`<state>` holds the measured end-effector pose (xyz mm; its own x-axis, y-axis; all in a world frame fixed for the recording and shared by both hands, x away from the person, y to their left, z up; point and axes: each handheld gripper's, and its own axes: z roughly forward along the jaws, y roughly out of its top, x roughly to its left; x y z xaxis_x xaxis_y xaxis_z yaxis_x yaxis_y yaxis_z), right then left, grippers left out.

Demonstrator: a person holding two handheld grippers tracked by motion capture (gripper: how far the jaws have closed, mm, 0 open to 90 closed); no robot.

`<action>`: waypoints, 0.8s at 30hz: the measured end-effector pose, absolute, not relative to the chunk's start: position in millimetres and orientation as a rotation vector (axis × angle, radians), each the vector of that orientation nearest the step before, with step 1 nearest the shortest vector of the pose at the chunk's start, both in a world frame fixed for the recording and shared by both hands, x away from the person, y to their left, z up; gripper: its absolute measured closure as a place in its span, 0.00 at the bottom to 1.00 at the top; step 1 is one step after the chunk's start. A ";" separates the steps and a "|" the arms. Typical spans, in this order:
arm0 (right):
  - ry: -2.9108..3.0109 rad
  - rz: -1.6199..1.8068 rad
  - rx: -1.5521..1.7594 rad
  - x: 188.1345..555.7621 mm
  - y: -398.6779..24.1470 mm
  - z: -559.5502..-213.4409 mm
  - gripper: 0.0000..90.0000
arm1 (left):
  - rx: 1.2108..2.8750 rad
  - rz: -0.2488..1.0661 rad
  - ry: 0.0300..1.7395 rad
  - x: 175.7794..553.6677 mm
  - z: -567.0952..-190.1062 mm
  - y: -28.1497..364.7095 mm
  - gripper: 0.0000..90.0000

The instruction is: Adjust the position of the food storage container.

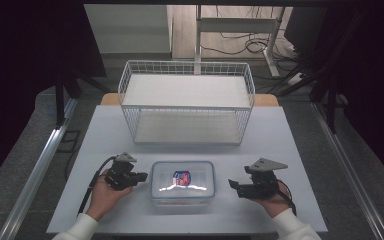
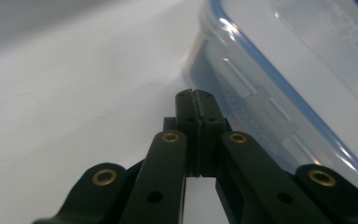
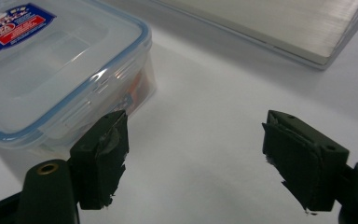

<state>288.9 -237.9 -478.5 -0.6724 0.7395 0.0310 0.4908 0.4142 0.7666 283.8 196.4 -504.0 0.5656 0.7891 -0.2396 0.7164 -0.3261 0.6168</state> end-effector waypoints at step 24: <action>2.365 1.214 1.061 291.0 -239.6 -477.7 0.25 | 1.903 0.181 1.322 259.4 -490.5 224.8 0.28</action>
<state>291.0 -239.6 -477.7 -0.6917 0.7177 0.0806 0.4841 0.3779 0.7892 259.4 224.8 -490.5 0.4447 0.8413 -0.3073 0.7277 -0.1393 0.6716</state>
